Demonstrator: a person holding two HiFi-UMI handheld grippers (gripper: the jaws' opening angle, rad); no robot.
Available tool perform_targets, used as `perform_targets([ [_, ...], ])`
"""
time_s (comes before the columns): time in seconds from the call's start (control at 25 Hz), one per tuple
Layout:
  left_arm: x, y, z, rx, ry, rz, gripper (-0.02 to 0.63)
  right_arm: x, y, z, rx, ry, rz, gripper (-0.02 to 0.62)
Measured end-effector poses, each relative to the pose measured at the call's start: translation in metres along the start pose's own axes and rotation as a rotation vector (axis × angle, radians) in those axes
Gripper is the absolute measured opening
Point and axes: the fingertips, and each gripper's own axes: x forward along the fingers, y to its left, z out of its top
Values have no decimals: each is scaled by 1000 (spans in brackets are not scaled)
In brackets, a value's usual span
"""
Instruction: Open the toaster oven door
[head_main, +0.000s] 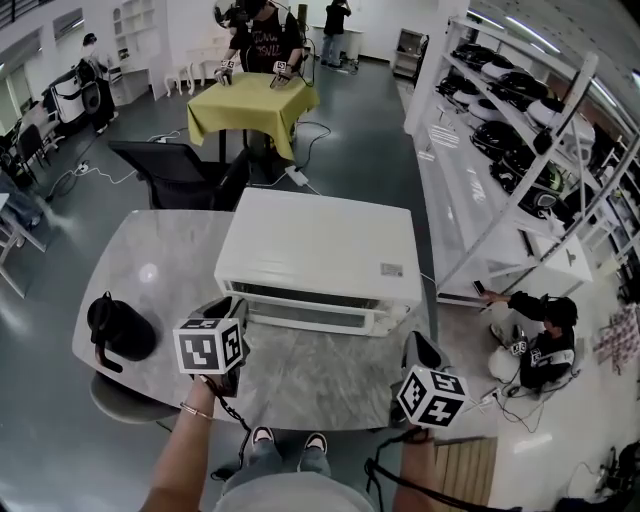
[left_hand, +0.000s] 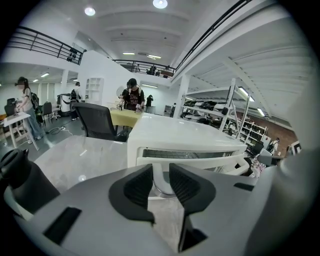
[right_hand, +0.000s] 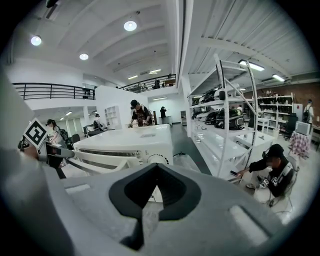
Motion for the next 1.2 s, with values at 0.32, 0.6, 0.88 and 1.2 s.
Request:
perform_targets([
  [0.32, -8, 1, -10, -7, -1, 10, 98, -4, 1, -2, -11, 6, 9, 5],
  [0.6, -15, 1, -20, -11, 2, 14, 91, -3, 5, 1, -25, 4, 26, 5],
  [0.88, -22, 1, -30, -26, 13, 17, 83, -1, 13, 4, -44, 8, 52, 5],
  [1.2, -29, 3, -45, -52, 19, 21, 79, -1, 16, 5, -70, 14, 70, 5],
])
